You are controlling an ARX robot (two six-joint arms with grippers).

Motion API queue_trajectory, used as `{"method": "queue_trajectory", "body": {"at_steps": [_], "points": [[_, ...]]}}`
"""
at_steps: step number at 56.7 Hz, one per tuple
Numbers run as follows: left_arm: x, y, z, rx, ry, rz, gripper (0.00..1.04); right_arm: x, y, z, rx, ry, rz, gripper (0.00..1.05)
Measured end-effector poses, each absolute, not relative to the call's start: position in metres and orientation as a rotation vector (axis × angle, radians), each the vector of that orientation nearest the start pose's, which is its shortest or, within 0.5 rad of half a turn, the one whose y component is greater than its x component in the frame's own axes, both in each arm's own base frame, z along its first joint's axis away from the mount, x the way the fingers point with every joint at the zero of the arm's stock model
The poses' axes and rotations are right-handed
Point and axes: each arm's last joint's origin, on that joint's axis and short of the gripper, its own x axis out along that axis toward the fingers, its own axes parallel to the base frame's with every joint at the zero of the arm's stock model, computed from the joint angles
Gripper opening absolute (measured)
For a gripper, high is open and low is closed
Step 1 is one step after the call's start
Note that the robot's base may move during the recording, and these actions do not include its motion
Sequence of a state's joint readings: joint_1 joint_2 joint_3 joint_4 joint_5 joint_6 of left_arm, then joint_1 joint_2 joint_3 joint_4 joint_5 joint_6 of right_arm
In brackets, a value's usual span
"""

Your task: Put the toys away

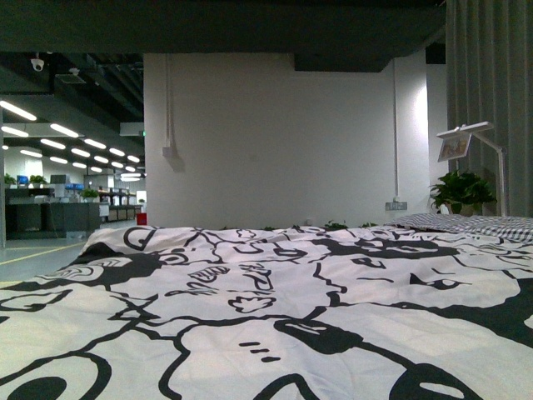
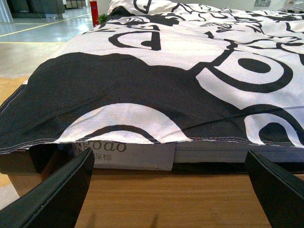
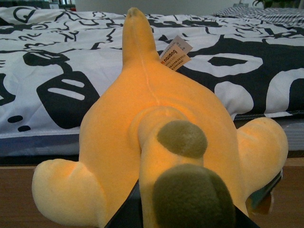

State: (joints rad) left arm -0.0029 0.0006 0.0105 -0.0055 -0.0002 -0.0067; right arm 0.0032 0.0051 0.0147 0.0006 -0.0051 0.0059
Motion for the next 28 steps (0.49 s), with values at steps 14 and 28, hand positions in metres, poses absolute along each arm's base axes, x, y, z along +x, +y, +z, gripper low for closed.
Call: {"method": "queue_trajectory", "body": {"at_steps": [14, 28], "points": [[0.0971, -0.0003, 0.1664, -0.007, -0.004, -0.003, 0.98, 0.0971, 0.0004, 0.1683, 0.006, -0.011, 0.008, 0.14], [0.0971, 0.0, 0.1664, -0.007, -0.004, 0.004, 0.98, 0.0971, 0.0006, 0.1679, 0.006, -0.008, 0.015, 0.14]]}}
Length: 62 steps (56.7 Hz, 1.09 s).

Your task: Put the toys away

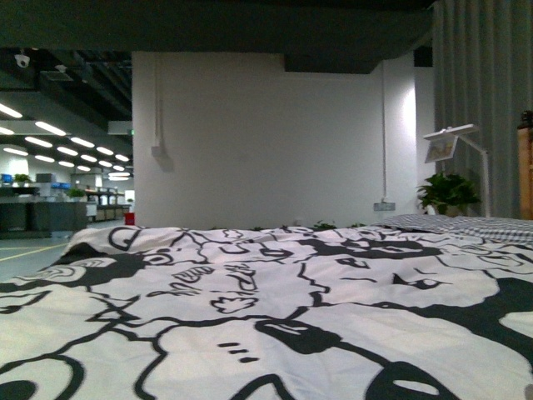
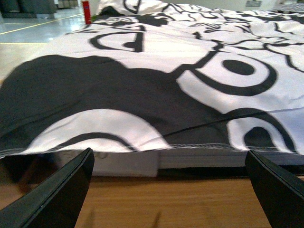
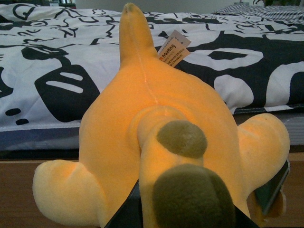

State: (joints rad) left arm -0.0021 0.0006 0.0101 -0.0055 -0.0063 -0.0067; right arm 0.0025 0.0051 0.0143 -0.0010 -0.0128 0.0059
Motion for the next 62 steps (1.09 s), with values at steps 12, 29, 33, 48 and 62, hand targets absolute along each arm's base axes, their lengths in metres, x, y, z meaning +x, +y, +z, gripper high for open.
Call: {"method": "queue_trajectory", "body": {"at_steps": [12, 29, 33, 48, 62], "points": [[0.0971, -0.0002, 0.1664, -0.007, -0.004, -0.002, 0.98, 0.0972, 0.0, 0.1676, 0.006, -0.006, -0.002, 0.14], [0.0971, -0.0001, 0.1666, -0.006, -0.005, 0.0, 0.98, 0.0972, 0.0001, 0.1676, 0.006, -0.005, 0.001, 0.14], [0.0971, -0.0002, 0.1666, -0.006, -0.005, -0.002, 0.98, 0.0972, 0.0001, 0.1676, 0.006, -0.005, 0.0, 0.14], [0.0971, -0.0002, 0.1665, -0.006, -0.005, -0.002, 0.98, 0.0972, 0.0001, 0.1676, 0.006, -0.005, 0.001, 0.14], [0.0971, -0.0002, 0.1665, -0.006, -0.005, -0.002, 0.98, 0.0971, 0.0001, 0.1677, 0.006, -0.006, 0.001, 0.14]]}}
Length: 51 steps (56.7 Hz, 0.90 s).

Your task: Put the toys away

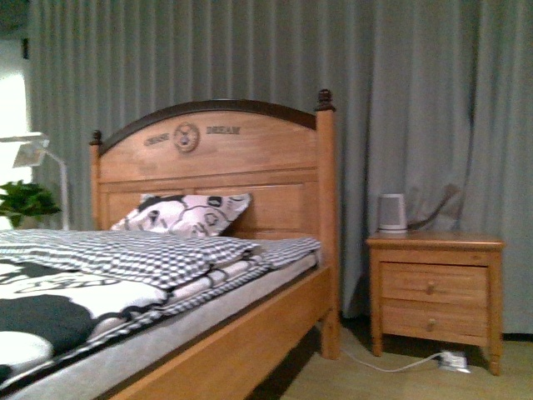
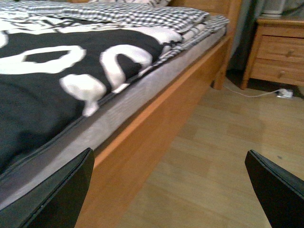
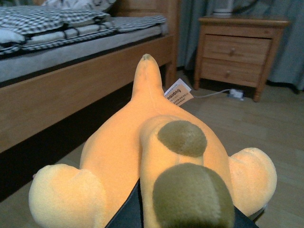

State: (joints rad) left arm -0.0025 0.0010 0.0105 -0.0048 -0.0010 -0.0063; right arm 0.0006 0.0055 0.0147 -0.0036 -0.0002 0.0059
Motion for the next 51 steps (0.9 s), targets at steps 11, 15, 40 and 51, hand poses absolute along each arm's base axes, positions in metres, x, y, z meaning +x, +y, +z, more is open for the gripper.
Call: {"method": "queue_trajectory", "body": {"at_steps": [11, 15, 40, 51], "points": [[0.0971, -0.0002, 0.1666, -0.006, -0.005, 0.0, 0.98, 0.0971, 0.0, 0.1677, 0.006, -0.006, -0.001, 0.13], [0.0971, -0.0002, 0.1666, -0.006, -0.005, -0.002, 0.98, 0.0971, 0.0, 0.1677, 0.006, -0.006, -0.002, 0.13], [0.0971, -0.0003, 0.1666, -0.004, -0.005, -0.003, 0.98, 0.0972, 0.0002, 0.1676, 0.005, -0.005, 0.006, 0.13], [0.0971, -0.0003, 0.1664, -0.004, -0.005, -0.003, 0.98, 0.0971, 0.0002, 0.1677, 0.005, -0.005, 0.005, 0.13]]}}
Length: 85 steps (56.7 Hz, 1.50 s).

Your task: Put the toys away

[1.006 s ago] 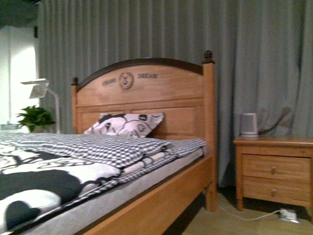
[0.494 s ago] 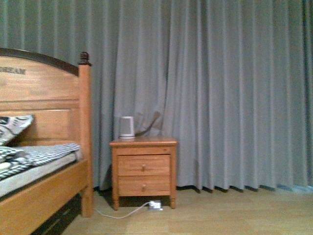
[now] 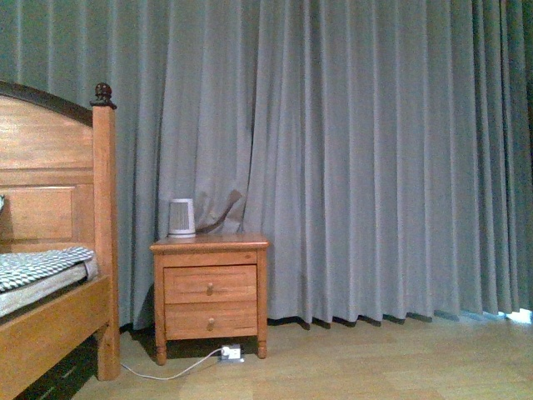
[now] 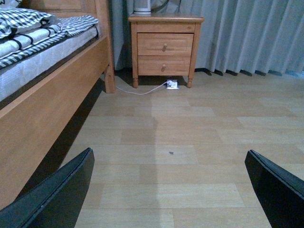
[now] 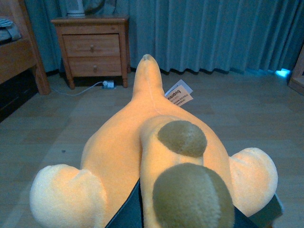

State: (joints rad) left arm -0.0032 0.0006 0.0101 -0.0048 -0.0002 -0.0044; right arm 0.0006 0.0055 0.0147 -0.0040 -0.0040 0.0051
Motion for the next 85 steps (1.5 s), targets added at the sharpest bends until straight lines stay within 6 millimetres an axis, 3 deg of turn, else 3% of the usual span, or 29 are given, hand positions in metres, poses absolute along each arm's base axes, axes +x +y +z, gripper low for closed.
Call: {"method": "queue_trajectory", "body": {"at_steps": [85], "points": [[0.0971, -0.0004, 0.1666, -0.004, -0.005, -0.004, 0.98, 0.0971, 0.0001, 0.1677, 0.005, -0.005, 0.001, 0.13]]}}
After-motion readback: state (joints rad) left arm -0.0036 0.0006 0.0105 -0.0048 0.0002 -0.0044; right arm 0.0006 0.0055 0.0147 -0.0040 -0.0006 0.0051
